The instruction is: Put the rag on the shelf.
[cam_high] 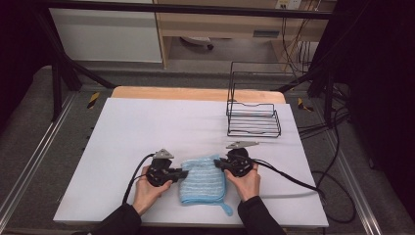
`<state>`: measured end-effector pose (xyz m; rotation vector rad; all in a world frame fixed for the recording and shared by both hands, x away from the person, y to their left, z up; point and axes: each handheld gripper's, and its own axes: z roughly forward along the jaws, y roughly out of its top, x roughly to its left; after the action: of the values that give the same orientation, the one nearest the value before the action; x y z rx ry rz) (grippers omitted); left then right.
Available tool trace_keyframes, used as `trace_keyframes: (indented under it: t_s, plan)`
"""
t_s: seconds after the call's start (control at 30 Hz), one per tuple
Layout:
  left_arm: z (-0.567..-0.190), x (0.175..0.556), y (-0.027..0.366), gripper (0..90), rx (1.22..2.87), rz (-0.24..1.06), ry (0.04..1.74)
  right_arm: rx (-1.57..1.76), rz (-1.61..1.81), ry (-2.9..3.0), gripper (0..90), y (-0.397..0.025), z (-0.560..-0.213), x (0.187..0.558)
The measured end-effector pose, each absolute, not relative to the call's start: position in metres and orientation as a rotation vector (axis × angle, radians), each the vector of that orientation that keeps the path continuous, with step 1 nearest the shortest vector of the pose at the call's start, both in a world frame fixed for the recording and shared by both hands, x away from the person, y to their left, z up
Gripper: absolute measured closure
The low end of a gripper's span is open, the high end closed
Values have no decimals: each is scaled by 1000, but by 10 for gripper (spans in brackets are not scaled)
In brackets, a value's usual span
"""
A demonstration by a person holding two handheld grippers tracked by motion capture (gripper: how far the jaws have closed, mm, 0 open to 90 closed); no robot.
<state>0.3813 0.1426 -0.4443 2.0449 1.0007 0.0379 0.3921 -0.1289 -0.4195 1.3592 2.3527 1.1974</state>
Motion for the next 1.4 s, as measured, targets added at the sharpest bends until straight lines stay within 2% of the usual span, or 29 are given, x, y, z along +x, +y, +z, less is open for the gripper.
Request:
trace_keyframes:
  t_s: [0.3,0.4,0.63,0.73,0.77,0.87,0.9,0.93,0.97,1.0,1.03,1.1,1.2,1.4]
  plan:
    - [-449,387,116,786,2043,34,995,1392,1170,2331,803,-157,-430,390]
    - [-448,387,119,743,2058,65,994,1415,1218,2341,754,-159,-439,394]
    - [-446,386,125,758,2075,63,987,1397,1232,2368,680,-155,-445,391]
    - [-443,385,128,700,2070,76,987,1331,1284,2353,564,-160,-439,390]
    - [-441,386,130,700,2065,86,989,1331,1284,2353,564,-160,-439,390]
    - [-433,387,135,603,2034,118,992,1282,1321,2331,446,-166,-433,389]
    - [-430,388,137,523,2021,133,995,1254,1343,2312,359,-170,-431,388]
    - [-428,390,138,473,2016,144,1000,1241,1345,2307,332,-172,-430,388]
    - [-426,392,138,473,2010,161,1009,1241,1345,2307,332,-172,-430,388]
    - [-424,394,138,397,2011,182,1016,1231,1356,2299,245,-177,-431,387]
    - [-423,396,138,372,2014,188,1029,1237,1357,2294,220,-179,-431,387]
    - [-422,401,137,356,2012,204,1048,1227,1348,2297,203,-182,-432,387]
    - [-423,409,132,344,2012,191,1079,1229,1350,2299,129,-187,-434,385]
    - [-429,417,119,456,2068,176,1098,1232,1365,2313,94,-192,-435,381]
